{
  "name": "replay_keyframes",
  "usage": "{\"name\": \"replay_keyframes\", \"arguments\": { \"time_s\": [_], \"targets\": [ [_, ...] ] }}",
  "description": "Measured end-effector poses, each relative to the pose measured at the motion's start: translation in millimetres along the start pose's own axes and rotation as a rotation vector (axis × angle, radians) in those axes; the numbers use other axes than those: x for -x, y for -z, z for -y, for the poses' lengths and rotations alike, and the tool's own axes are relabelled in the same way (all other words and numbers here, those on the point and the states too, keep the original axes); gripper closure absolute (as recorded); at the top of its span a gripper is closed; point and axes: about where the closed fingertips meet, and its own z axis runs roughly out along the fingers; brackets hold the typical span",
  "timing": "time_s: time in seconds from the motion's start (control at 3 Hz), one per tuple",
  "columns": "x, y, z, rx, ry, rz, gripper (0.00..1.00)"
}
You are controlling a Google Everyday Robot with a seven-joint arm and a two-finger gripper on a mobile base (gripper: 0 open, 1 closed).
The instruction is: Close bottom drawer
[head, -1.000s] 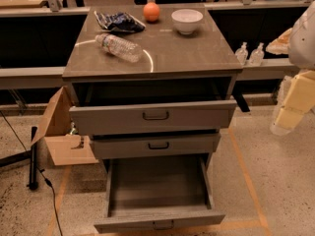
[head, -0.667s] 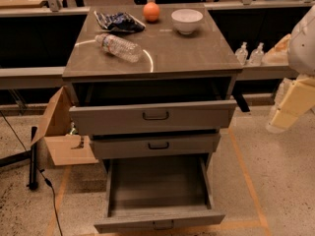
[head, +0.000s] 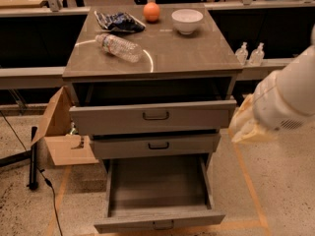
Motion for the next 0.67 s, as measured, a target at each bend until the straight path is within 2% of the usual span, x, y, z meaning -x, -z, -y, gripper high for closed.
{"name": "replay_keyframes", "arguments": {
  "time_s": [0.33, 0.67],
  "targets": [
    [4.1, -79.5, -25.8, 0.033, 0.054, 0.041, 0.87],
    [3.1, -163.1, -59.9, 0.007, 0.120, 0.029, 1.00]
  ]
}}
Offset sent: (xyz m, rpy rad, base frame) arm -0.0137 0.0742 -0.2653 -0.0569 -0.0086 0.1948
